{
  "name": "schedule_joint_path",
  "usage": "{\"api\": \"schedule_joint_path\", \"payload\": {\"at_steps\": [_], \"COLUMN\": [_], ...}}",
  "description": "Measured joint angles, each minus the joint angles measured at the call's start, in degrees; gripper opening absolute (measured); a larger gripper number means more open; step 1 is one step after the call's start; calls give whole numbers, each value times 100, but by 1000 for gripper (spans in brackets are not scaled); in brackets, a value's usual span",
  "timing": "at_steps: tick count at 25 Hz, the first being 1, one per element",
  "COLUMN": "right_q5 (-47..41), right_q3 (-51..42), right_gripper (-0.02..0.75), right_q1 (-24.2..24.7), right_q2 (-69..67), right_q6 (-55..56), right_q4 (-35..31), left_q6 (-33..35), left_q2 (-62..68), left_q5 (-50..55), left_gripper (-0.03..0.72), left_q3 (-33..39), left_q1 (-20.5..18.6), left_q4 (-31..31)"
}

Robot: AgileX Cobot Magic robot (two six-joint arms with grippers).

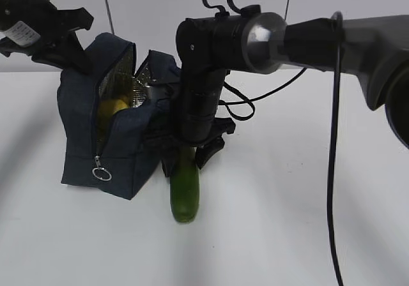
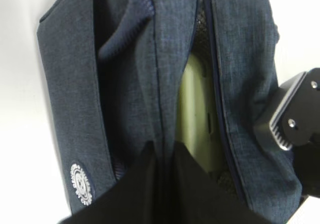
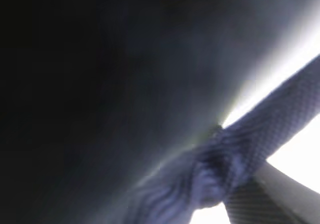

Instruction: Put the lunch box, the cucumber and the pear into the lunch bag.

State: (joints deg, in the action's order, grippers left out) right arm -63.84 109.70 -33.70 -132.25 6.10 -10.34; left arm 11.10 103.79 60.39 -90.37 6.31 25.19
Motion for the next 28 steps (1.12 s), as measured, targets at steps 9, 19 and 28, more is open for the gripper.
{"api": "schedule_joint_path", "payload": {"at_steps": [9,19,28], "right_q5": [-10,-10,-304], "right_q3": [0,32,112], "right_gripper": [535,529,405], "right_q1": [0,-44,-66], "right_q2": [-36,-269,-274], "right_q6": [95,95,95], "right_q4": [47,165,562], "left_q6": [0,0,0], "left_q2": [0,0,0], "left_q5": [0,0,0], "left_gripper": [0,0,0], "left_q3": [0,0,0], "left_q1": [0,0,0], "left_q4": [5,5,10]}}
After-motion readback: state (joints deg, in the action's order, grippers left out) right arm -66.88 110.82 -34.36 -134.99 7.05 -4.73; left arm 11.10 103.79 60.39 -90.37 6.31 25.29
